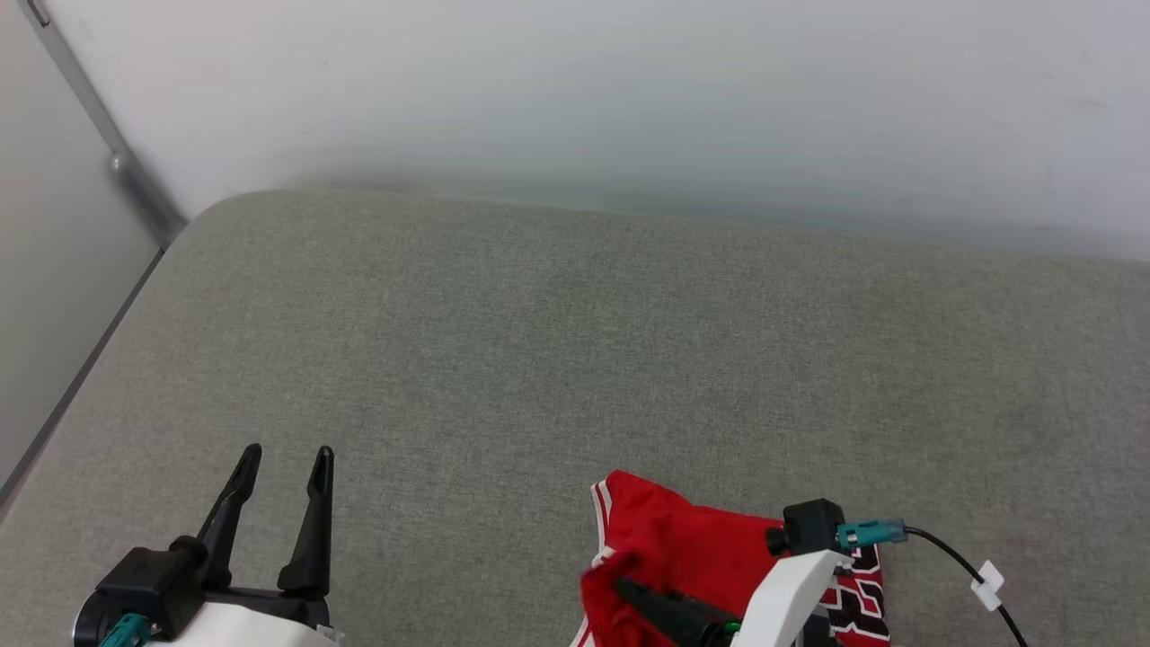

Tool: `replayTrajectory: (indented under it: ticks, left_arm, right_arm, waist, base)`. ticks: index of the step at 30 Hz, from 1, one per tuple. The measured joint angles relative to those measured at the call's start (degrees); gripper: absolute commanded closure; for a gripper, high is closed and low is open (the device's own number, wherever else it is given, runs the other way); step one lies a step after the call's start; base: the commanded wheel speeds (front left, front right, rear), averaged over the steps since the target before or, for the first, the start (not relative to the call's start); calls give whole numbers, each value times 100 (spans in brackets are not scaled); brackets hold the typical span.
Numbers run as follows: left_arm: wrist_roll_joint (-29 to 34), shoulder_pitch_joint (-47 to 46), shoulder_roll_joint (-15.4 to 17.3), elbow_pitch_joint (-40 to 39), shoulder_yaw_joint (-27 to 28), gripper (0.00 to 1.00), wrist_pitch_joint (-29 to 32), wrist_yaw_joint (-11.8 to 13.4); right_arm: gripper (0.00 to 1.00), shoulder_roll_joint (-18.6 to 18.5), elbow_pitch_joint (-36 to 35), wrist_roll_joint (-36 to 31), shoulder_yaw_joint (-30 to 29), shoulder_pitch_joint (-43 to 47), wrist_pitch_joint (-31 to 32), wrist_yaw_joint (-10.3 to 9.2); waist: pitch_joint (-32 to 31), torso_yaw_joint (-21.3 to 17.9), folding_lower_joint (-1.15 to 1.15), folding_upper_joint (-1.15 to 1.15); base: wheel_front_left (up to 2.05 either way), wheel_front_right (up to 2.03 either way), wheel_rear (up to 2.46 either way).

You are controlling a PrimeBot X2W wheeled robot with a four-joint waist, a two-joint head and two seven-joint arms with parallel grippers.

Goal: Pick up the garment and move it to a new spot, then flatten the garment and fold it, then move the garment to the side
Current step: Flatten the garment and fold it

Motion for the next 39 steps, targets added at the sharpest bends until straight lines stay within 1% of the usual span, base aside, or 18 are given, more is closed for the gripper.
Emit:
replayTrajectory:
  ticks: [3,5,10,12,14,16,19,22,26,28,32,36,37,39]
  left_arm:
    - [-24,1,3,-5,12,0,1,0]
    - [-23,7,5,-5,3,0,1,1]
    - [-8,43,-11,-33,-12,0,0,0]
    - [-1,42,-24,-57,-4,0,0,0]
    - [0,31,-48,-89,-1,0,0,0]
    - [2,12,-59,-103,-9,0,0,0]
    - [10,-35,-98,-143,-12,0,0,0]
    - [11,-57,-122,-160,-20,0,0,0]
    - [18,-94,-143,-215,-10,0,0,0]
    - [27,-120,-167,-255,-4,0,0,0]
    - [53,-103,-259,-410,-4,0,0,0]
    - [118,-21,-313,-581,-5,0,0,0]
    - [118,-21,-313,-581,-5,0,0,0]
    - [172,13,-334,-649,-27,0,0,0]
  right_arm:
    - [0,1,-43,158,167,-83,-24,0]
    - [0,2,-69,88,167,-138,-34,0]
    - [0,2,-260,-872,-485,-344,33,0]
    - [0,-47,-469,-1494,-715,-422,104,0]
    - [0,-223,-798,-2100,-850,-542,122,1]
    - [0,-492,-1068,-2604,-1028,-582,79,0]
    - [0,-831,-1402,-3156,-1251,-589,-164,0]
    - [0,-1125,-1660,-3606,-1356,-584,-509,1]
    - [0,-1500,-1880,-4198,-1540,-490,-1255,1]
    - [0,-1502,-1927,-4369,-1725,-331,-1660,2]
    - [0,-1346,-2028,-4461,-2019,26,-2284,1]
    - [0,-1139,-2159,-4552,-2214,365,-2746,1]
    - [0,-1139,-2159,-4552,-2214,365,-2746,1]
    - [0,-946,-2243,-4600,-2285,526,-2972,1]
  waist:
    - [-32,-39,0,0]
    - [-64,-110,0,0]
    - [-108,-314,0,0]
    - [-98,-393,0,0]
    - [-68,-469,0,0]
    - [-33,-540,0,0]
    - [28,-635,0,0]
    - [80,-715,0,0]
    - [124,-786,0,0]
    - [131,-812,0,0]
    - [131,-833,0,0]
    - [115,-808,0,0]
    - [115,-808,0,0]
    - [110,-791,0,0]
  base:
    - [0,0,0]
    - [0,0,0]
    - [0,0,0]
    - [0,0,0]
    - [0,0,0]
    - [0,0,0]
    - [0,0,0]
    - [0,0,0]
    - [0,0,0]
    - [0,0,0]
    - [0,0,0]
    - [0,0,0]
    - [0,0,0]
    - [0,0,0]
